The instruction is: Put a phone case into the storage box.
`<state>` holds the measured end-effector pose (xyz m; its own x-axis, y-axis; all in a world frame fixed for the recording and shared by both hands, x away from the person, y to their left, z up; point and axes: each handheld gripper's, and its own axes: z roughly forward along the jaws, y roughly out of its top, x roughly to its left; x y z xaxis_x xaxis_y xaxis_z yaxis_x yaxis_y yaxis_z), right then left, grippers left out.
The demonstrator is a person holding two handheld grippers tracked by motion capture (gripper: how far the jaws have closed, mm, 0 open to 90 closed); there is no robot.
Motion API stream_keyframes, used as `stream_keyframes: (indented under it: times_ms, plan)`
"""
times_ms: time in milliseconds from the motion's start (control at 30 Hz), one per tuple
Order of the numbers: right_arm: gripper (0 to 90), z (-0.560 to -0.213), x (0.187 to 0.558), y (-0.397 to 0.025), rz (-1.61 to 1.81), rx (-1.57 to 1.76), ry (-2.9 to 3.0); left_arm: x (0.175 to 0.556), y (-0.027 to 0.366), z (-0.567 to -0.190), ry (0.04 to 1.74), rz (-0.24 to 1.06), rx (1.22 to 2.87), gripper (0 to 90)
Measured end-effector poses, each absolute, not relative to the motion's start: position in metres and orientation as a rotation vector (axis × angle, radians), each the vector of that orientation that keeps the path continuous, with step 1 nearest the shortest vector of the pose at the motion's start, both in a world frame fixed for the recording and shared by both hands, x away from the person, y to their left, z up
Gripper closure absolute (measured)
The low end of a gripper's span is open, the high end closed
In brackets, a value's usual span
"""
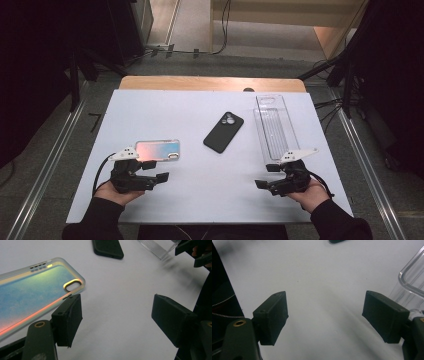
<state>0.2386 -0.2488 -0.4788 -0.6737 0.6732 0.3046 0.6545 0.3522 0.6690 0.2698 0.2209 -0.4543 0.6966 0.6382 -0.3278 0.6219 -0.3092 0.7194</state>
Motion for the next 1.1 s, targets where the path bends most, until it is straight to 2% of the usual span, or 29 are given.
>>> stream_keyframes:
  times_ms: [133, 700, 1100]
  plan:
    - [18.5, -0.479, 0.238, -0.249, 1.248, 1.252, 2.569, 0.276, 0.225, -0.45, 1.009, 0.041, 1.981, 27.6]
    - [18.5, -0.478, 0.238, -0.248, 1.241, 1.247, 2.567, 0.32, 0.234, -0.432, 1.089, 0.169, 1.954, 27.5]
    - [18.5, -0.478, 0.238, -0.248, 1.242, 1.239, 2.571, 0.355, 0.234, -0.439, 1.174, 0.2, 1.981, 27.5]
